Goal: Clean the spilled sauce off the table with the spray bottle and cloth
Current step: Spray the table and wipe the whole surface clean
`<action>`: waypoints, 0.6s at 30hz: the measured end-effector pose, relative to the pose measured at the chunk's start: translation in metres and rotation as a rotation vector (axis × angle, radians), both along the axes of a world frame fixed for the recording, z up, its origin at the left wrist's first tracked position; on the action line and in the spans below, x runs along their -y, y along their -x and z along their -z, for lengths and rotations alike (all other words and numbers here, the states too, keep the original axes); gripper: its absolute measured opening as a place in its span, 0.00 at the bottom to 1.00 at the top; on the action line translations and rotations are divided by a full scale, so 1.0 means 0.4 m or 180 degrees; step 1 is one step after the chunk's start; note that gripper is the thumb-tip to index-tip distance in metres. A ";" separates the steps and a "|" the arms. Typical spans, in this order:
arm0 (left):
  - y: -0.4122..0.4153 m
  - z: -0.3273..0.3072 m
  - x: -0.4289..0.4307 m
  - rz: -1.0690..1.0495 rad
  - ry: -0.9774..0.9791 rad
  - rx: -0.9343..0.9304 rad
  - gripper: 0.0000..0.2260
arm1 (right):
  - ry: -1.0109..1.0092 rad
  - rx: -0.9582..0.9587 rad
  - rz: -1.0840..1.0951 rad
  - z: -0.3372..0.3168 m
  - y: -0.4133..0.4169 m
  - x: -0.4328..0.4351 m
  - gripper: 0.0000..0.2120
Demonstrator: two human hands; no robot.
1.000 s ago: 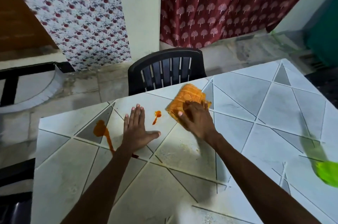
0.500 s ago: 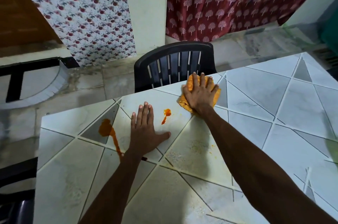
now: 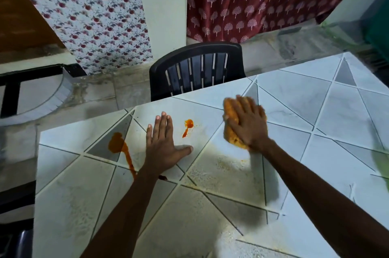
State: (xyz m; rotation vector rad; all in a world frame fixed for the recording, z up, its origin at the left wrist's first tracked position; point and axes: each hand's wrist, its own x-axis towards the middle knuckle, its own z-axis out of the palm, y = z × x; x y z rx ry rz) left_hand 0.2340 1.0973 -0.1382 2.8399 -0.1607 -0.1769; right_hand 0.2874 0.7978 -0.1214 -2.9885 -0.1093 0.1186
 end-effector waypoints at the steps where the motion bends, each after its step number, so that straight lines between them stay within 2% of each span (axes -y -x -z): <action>1: 0.000 0.004 0.001 -0.0011 0.0018 0.0035 0.54 | -0.0046 -0.0033 0.0338 -0.005 -0.043 0.001 0.34; 4: 0.001 0.014 -0.002 -0.0012 -0.0015 0.0156 0.54 | -0.0100 -0.0139 0.0681 -0.012 -0.159 -0.074 0.36; 6: 0.001 0.016 -0.006 0.0001 -0.0019 0.0147 0.54 | -0.0083 -0.0165 0.0279 -0.009 -0.159 -0.148 0.35; 9: 0.000 0.008 -0.006 -0.0009 -0.0058 0.0021 0.55 | -0.0006 -0.0075 -0.0520 -0.012 -0.033 -0.194 0.32; 13: 0.001 -0.004 0.000 -0.0016 -0.0046 -0.0094 0.55 | 0.0101 -0.0105 -0.1210 -0.025 0.159 -0.080 0.32; 15: 0.002 -0.008 0.003 -0.0025 0.0003 -0.0131 0.55 | 0.0178 -0.0095 -0.0929 -0.021 0.150 0.000 0.32; 18: 0.003 -0.010 0.005 -0.0061 -0.0026 -0.0164 0.54 | 0.0044 -0.0113 0.0134 -0.013 0.037 0.008 0.33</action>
